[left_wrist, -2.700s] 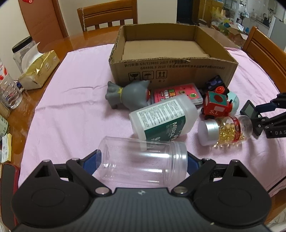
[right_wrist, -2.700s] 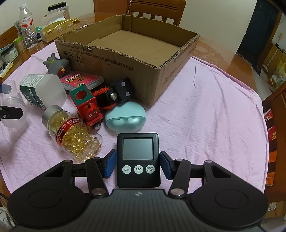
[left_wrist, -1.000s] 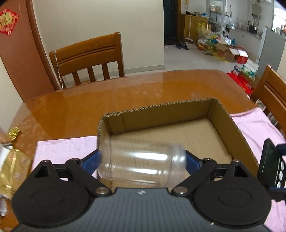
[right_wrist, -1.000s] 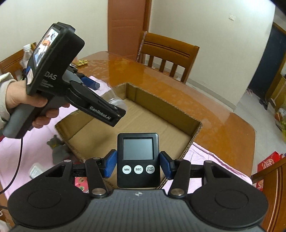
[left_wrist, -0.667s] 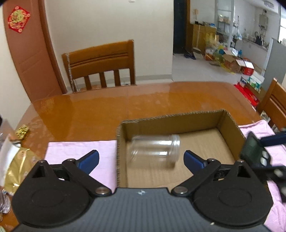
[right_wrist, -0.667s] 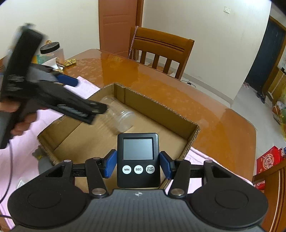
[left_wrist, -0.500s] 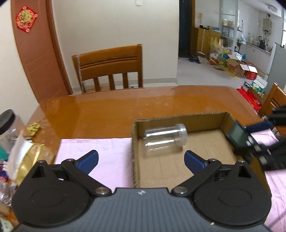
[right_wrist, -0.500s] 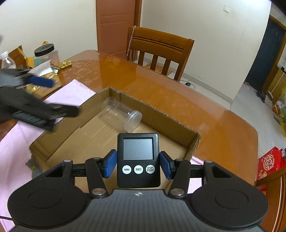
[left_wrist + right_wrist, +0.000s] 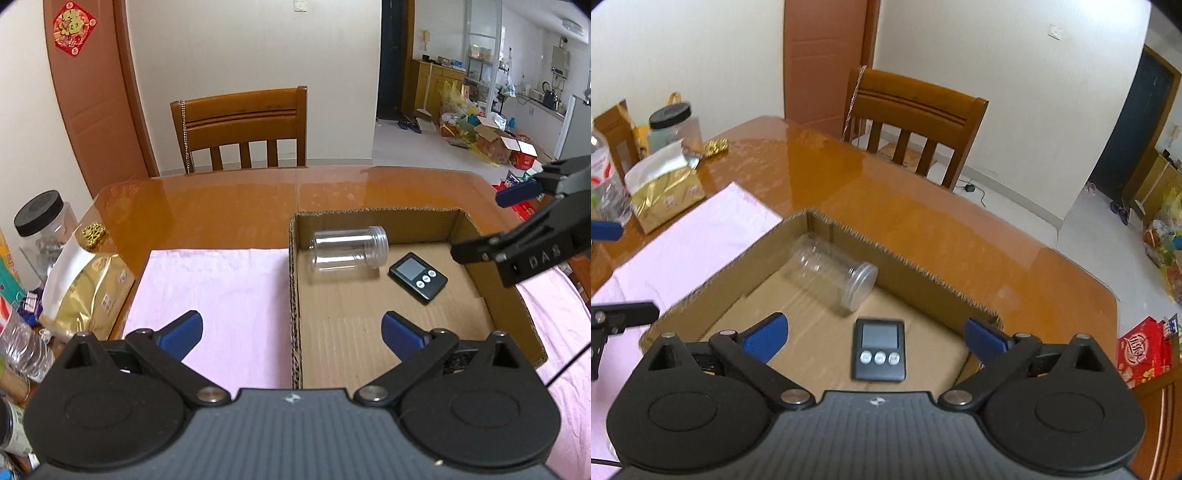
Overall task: Organize rigid objects
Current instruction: 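Carry both into the cardboard box, left releasing the jar while right releases the timer, then withdraw both tools from the box toward the white bottle and capsule bottle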
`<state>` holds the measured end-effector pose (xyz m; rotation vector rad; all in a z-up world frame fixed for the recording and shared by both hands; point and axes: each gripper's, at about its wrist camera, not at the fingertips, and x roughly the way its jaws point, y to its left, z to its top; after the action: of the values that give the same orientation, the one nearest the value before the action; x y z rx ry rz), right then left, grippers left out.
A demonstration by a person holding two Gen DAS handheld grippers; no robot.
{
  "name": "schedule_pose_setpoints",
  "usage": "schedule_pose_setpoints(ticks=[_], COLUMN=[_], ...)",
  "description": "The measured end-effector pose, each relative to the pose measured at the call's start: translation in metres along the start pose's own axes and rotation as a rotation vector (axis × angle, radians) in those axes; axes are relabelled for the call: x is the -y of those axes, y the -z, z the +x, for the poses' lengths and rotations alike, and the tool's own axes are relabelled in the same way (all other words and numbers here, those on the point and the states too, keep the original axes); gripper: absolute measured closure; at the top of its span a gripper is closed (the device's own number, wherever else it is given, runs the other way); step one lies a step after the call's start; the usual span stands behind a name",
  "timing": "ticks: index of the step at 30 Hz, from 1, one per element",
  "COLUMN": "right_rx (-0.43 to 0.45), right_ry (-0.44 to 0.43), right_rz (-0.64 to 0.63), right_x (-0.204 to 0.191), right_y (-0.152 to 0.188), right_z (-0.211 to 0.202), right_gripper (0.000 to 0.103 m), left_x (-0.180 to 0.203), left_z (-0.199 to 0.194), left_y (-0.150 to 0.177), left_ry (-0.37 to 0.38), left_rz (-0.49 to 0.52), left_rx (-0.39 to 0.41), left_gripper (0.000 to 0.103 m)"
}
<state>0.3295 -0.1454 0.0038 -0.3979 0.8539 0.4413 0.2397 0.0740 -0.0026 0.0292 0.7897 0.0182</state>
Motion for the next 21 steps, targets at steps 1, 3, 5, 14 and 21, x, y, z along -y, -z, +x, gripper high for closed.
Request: schedule_pose_setpoints(ticks=[1,3,5,14,21], right_rx=[-0.004,-0.009,-0.01,0.009,-0.032], right_ry=[-0.001,-0.002,0.004,0.059,0.106], right_rz=[-0.004,-0.003,-0.006,0.064,0.167], right_x=[-0.003,-0.007,-0.011,-0.026,-0.034], right_y=[0.004,0.012,0.02,0.077,0.127], right_z=[-0.004,-0.012,-0.022,-0.069,-0.088], right_gripper=[0.0,0.0,0.0,0.0,0.0], left_x=[0.0,0.002,0.004,0.031,0.056], left_z=[-0.004,-0.007,-0.009,-0.02,-0.016], left_y=[0.002,0.007,0.012,0.044,0.068], left_ry=[-0.003,-0.005,0.002,-0.008,-0.017], left_rz=[-0.001,-0.012,-0.02,0.011,0.046], left_rx=[0.0,-0.005,-0.016,-0.051,-0.085], left_gripper=[0.001,0.001,0.001,0.001,0.001])
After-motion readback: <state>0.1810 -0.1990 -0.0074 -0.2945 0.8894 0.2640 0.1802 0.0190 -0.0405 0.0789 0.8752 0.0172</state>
